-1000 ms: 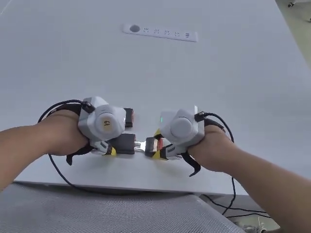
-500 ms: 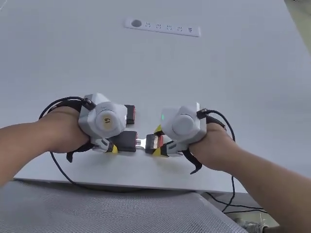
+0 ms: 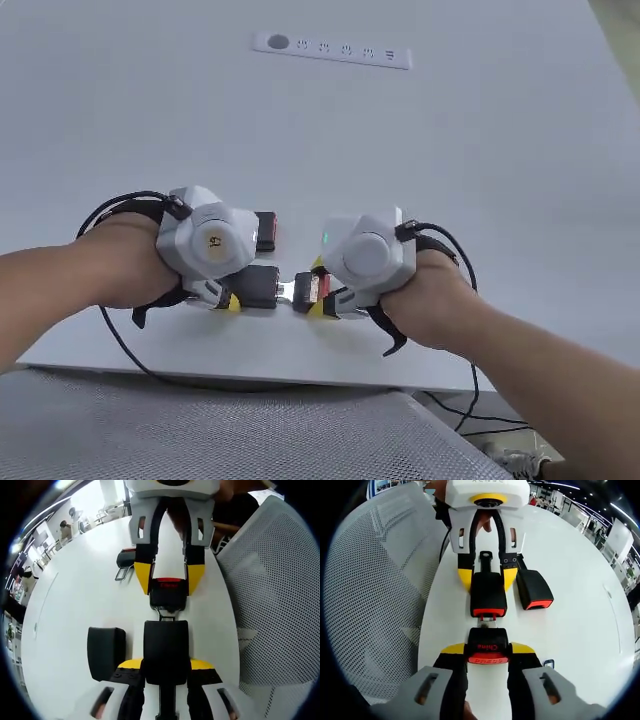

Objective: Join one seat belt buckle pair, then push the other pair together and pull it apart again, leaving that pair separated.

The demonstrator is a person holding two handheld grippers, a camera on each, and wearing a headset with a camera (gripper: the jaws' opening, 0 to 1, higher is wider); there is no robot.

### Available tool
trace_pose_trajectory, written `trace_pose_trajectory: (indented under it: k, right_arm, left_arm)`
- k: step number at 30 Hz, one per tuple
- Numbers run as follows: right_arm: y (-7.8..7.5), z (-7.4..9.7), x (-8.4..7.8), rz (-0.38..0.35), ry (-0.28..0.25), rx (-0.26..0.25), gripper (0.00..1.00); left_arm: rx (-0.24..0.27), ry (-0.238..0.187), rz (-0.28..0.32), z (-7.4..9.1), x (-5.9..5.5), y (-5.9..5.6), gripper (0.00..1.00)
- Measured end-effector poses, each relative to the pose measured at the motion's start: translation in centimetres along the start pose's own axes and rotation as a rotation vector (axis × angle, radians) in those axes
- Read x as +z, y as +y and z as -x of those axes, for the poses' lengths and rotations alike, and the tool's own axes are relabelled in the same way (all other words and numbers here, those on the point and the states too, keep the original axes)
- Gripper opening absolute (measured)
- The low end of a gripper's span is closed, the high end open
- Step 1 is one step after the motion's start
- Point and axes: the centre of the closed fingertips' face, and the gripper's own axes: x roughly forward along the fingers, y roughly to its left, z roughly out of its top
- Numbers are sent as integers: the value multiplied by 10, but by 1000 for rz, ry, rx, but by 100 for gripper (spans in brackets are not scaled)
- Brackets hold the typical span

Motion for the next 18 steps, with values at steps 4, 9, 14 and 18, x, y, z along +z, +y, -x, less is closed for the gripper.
trace_pose_trajectory:
  k: [4, 9, 14, 18]
  right_arm:
    - [-1, -2, 4, 12, -6, -3, 27]
    - [0, -6, 10, 11, -8, -3, 27]
    - [0, -6, 11, 6, -15, 5, 27]
    - [0, -7, 11, 8, -17, 7, 26]
  left_arm:
    - [-10, -5, -1, 0, 0, 0, 32]
    - [-9, -2, 3, 0, 0, 0, 32]
    - [-11, -13, 8, 0, 0, 0, 31]
    - [-15, -17, 2, -1, 0, 0, 31]
